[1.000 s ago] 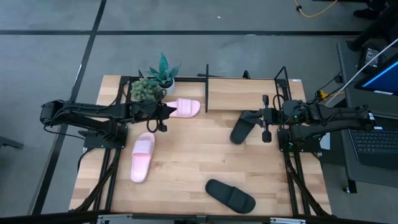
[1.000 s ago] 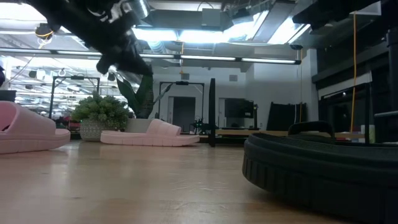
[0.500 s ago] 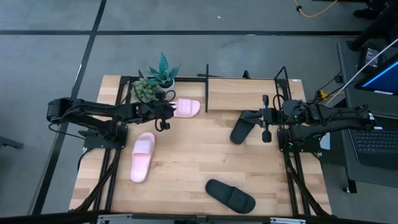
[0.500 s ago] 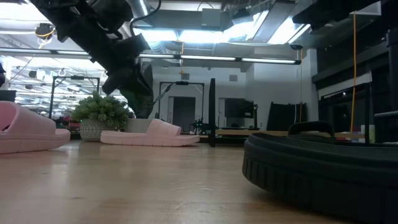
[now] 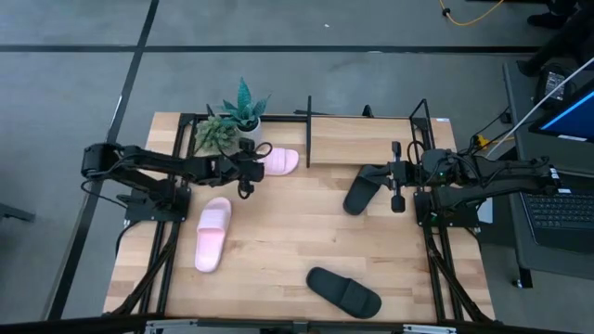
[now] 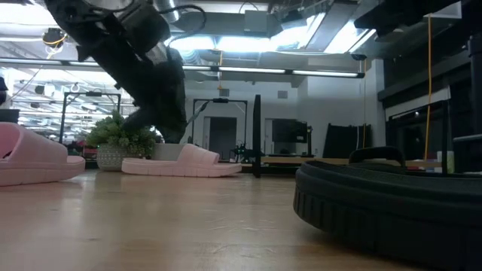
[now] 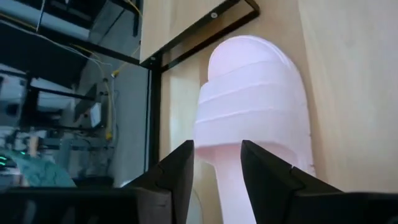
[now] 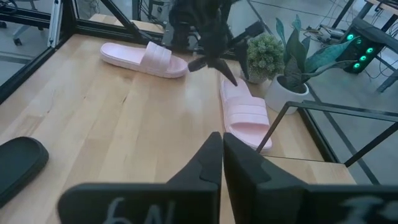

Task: Pick and place slides into the shelf
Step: Put the top pink slide on the shelf

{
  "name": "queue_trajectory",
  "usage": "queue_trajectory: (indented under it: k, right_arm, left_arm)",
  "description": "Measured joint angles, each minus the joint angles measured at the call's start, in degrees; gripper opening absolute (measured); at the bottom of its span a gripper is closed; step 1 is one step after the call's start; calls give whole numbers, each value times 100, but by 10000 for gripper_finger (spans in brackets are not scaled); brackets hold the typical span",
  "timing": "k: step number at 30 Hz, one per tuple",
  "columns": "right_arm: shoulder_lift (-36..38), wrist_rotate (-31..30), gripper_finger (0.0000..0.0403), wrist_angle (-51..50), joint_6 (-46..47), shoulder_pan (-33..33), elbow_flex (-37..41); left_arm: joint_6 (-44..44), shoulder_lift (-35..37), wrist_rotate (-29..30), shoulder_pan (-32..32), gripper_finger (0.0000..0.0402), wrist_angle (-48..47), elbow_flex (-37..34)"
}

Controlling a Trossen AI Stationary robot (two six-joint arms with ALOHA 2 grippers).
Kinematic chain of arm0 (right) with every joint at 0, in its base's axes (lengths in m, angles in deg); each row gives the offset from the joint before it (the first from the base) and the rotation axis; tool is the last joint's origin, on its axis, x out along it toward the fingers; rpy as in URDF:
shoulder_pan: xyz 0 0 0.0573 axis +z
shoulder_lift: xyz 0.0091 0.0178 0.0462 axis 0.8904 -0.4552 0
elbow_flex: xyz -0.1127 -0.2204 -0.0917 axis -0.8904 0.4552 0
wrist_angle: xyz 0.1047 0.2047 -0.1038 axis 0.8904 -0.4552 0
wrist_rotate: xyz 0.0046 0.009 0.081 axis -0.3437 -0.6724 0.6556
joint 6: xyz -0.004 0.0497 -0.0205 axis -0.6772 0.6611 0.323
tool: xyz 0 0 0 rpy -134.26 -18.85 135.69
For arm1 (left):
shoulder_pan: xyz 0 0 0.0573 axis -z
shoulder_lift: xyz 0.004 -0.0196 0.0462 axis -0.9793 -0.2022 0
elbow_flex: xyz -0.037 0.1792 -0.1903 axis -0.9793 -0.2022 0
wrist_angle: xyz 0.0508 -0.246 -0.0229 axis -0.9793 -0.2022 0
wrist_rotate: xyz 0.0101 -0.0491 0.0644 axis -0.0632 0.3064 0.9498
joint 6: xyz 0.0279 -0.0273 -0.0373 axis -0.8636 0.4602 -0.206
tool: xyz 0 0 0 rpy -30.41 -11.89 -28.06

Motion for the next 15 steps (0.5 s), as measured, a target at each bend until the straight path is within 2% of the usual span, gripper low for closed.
queue_trajectory:
  k: [4, 9, 15]
  right_arm:
    - [2, 0, 18, 0, 10, 0, 0]
    - [0, 0, 18, 0, 17, 0, 0]
    - [2, 0, 19, 0, 18, 0, 0]
  left_arm:
    - [-409, -391, 47, -1, 126, 62, 0]
    - [-721, -780, 753, -3, 126, 390, -2]
    - [-1061, -1000, 593, -4, 126, 848, 0]
